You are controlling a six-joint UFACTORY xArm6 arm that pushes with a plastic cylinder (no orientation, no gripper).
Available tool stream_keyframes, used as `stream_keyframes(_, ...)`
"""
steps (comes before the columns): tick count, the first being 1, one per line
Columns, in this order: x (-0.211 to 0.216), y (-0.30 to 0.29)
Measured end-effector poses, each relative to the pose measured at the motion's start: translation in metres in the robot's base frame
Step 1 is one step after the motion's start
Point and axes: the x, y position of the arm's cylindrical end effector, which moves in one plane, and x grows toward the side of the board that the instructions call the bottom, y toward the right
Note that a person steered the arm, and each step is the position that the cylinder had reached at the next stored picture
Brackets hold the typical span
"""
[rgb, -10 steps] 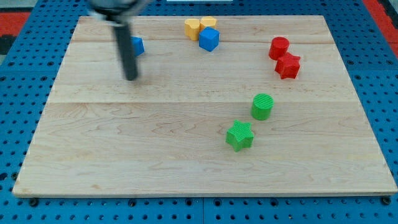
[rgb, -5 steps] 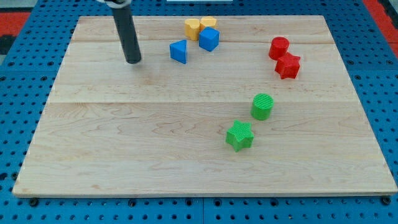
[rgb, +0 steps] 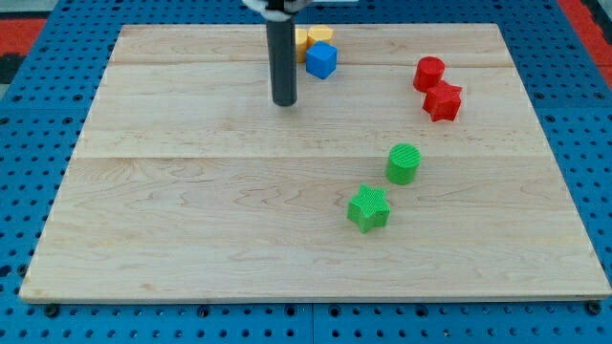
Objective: Move the blue triangle to the left of the blue cube
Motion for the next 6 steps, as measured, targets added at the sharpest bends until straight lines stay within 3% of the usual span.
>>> stream_keyframes(2, 0.017, -0.006)
stream_keyframes(3, -0.014, 0.006)
stream_keyframes(5, -0.089, 0.113)
stream_keyframes(6, -0.110, 0.215)
